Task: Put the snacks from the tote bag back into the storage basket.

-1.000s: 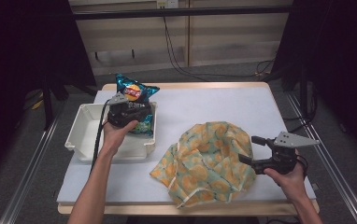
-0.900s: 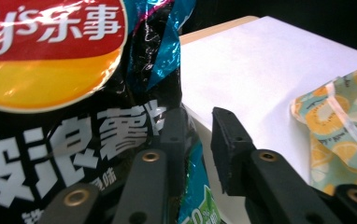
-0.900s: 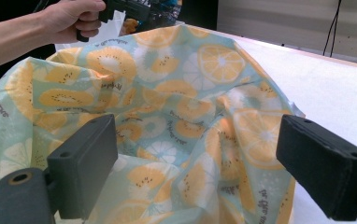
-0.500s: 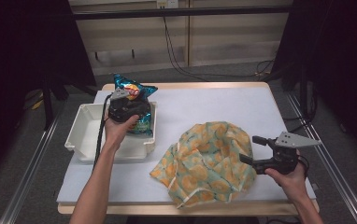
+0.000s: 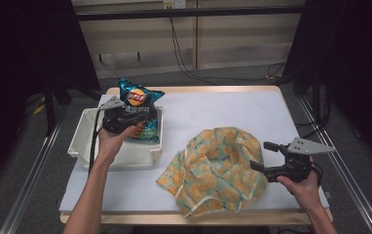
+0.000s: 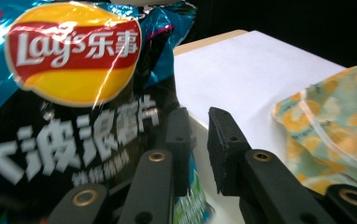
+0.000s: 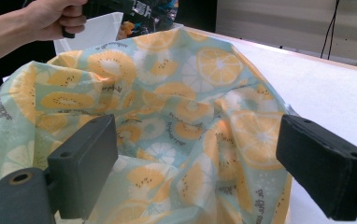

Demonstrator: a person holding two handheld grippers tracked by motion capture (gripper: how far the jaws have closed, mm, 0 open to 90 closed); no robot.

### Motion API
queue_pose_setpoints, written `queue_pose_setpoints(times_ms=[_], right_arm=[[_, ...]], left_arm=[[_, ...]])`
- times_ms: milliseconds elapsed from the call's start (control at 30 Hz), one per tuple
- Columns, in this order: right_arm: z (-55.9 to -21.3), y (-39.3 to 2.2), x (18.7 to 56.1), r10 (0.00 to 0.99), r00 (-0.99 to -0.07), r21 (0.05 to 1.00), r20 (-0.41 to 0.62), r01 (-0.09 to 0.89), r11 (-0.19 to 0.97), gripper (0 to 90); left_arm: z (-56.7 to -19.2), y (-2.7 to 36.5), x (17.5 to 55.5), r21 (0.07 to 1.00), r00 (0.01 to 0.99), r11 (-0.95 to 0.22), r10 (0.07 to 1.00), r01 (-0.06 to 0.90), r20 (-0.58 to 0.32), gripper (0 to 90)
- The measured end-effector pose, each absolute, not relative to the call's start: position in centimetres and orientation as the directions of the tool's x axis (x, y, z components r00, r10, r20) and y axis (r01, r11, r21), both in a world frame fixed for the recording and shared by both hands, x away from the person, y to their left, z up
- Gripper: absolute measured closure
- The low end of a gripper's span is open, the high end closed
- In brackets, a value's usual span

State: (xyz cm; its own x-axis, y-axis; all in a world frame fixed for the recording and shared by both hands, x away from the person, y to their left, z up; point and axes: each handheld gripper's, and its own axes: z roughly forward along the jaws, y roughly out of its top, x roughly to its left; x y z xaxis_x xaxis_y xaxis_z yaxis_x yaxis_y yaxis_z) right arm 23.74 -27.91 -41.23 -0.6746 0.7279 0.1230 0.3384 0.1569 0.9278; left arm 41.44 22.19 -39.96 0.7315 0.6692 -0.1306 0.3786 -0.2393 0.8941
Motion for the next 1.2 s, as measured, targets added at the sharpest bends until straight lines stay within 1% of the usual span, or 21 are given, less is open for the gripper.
queue_pose_setpoints(times_ms=[100,267,333,433,500,567,700,767,833,933,967,1200], right_arm=[[-41.3,-27.9,23.8,0.727,-0.675,0.927,0.123,0.340,0.158,12.2],[-41.3,-27.7,23.8,0.723,-0.680,0.925,0.125,0.343,0.163,12.2],[-41.3,-27.6,23.7,0.724,-0.680,0.926,0.120,0.340,0.166,12.3],[-41.3,-27.7,23.8,0.724,-0.678,0.925,0.125,0.344,0.161,12.3],[-41.3,-27.7,23.8,0.723,-0.679,0.925,0.124,0.343,0.163,12.3],[-41.3,-27.6,23.7,0.725,-0.677,0.925,0.123,0.343,0.164,12.3],[-41.3,-27.6,23.7,0.723,-0.681,0.924,0.118,0.342,0.171,12.3],[-41.2,-27.6,23.6,0.723,-0.680,0.926,0.121,0.340,0.165,12.3],[-41.2,-27.6,23.6,0.725,-0.679,0.925,0.120,0.341,0.166,12.3],[-41.1,-27.6,23.5,0.722,-0.682,0.927,0.114,0.335,0.171,12.3],[-41.1,-27.6,23.4,0.723,-0.680,0.926,0.120,0.339,0.166,12.3],[-40.9,-27.7,22.9,0.725,-0.680,0.927,0.113,0.334,0.169,11.8]], left_arm=[[-39.8,23.3,40.3,0.895,0.734,-0.258,0.671,0.364,-0.105,79.2],[-40.1,24.4,38.8,0.888,0.738,-0.279,0.669,0.365,-0.093,77.1],[-40.4,24.8,38.2,0.889,0.735,-0.268,0.670,0.370,-0.104,73.4],[-40.6,25.2,37.1,0.885,0.743,-0.291,0.663,0.362,-0.086,71.1],[-40.5,25.3,36.4,0.885,0.744,-0.292,0.662,0.362,-0.086,64.9],[-40.2,25.4,35.7,0.885,0.749,-0.308,0.659,0.349,-0.065,61.3],[-39.6,25.5,34.0,0.890,0.752,-0.319,0.658,0.324,-0.038,46.9],[-39.4,25.5,33.2,0.891,0.752,-0.322,0.659,0.321,-0.033,37.9],[-39.3,25.6,32.2,0.894,0.741,-0.328,0.672,0.305,-0.006,30.4],[-39.6,25.8,31.1,0.902,0.731,-0.312,0.682,0.299,-0.007,23.8],[-39.6,25.8,30.7,0.902,0.727,-0.311,0.686,0.299,-0.005,20.4],[-40.4,26.1,28.1,0.905,0.723,-0.304,0.691,0.297,-0.005,11.7]])
